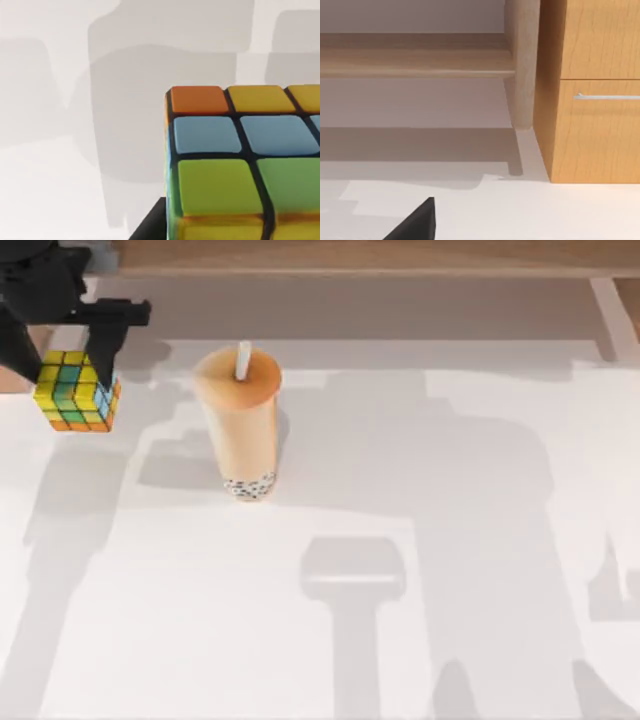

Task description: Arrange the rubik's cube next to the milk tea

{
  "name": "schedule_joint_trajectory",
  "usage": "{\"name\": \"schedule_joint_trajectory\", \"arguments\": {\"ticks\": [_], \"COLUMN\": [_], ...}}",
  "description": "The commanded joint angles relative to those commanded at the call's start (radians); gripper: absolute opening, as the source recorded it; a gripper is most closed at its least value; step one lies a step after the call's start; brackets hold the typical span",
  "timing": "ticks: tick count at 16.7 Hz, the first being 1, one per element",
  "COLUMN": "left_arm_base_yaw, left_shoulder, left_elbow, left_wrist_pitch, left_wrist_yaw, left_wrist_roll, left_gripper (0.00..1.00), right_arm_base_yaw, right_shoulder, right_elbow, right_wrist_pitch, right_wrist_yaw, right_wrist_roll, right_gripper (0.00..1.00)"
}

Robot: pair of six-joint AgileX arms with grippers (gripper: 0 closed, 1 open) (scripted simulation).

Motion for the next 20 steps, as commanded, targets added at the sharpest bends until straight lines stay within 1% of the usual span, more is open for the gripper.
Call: {"name": "schedule_joint_trajectory", "arguments": {"ticks": [4,11,16,20], "left_arm_base_yaw": [-0.010,-0.015,-0.016,-0.016], "left_shoulder": [0.015,0.066,0.073,0.073], "left_elbow": [-0.038,-0.156,-0.163,-0.163], "left_wrist_pitch": [0.041,0.088,0.090,0.090], "left_wrist_yaw": [-0.002,-0.014,-0.014,-0.014], "left_wrist_roll": [-0.014,-0.083,-0.086,-0.086], "left_gripper": [0.00,0.00,0.00,0.30], "right_arm_base_yaw": [0.000,0.000,0.000,0.000], "right_shoulder": [0.000,0.000,0.000,0.000], "right_elbow": [0.000,0.000,0.000,0.000], "right_wrist_pitch": [0.000,0.000,0.000,0.000], "right_wrist_yaw": [0.000,0.000,0.000,0.000], "right_wrist_roll": [0.000,0.000,0.000,0.000], "right_gripper": [1.00,1.00,1.00,1.00]}}
